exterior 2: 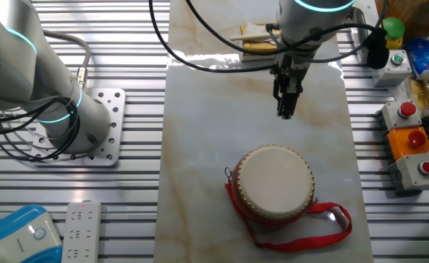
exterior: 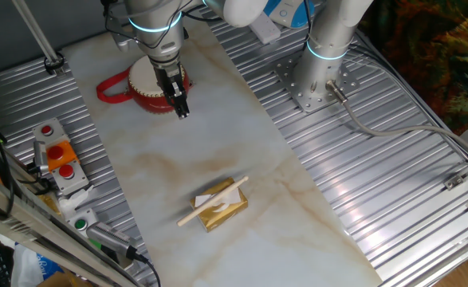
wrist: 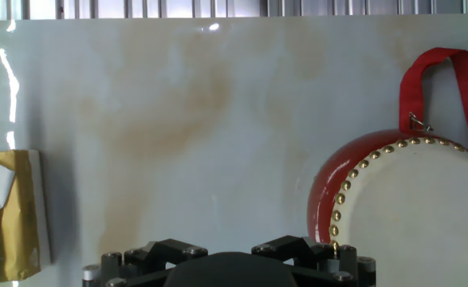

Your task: Play the drum

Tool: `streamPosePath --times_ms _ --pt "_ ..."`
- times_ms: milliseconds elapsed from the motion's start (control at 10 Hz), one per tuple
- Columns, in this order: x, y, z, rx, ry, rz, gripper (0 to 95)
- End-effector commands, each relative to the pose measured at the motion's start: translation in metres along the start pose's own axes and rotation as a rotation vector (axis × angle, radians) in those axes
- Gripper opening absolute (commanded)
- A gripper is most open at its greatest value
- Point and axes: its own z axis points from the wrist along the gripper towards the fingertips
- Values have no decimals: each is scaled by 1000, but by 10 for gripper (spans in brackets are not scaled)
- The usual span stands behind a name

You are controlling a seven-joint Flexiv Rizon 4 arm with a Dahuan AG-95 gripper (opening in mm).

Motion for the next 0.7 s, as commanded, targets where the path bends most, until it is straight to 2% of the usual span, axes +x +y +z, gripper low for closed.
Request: streamPosePath --times_ms 100,200,300,500,700 --pt "0 0 0 0 0 0 950" --pt "0 0 0 -34 -64 -180 0" --pt "0 0 0 -58 -62 -171 0" --pt "0 0 0 -64 -57 -167 0" --pt "0 0 0 -65 -36 -161 0"
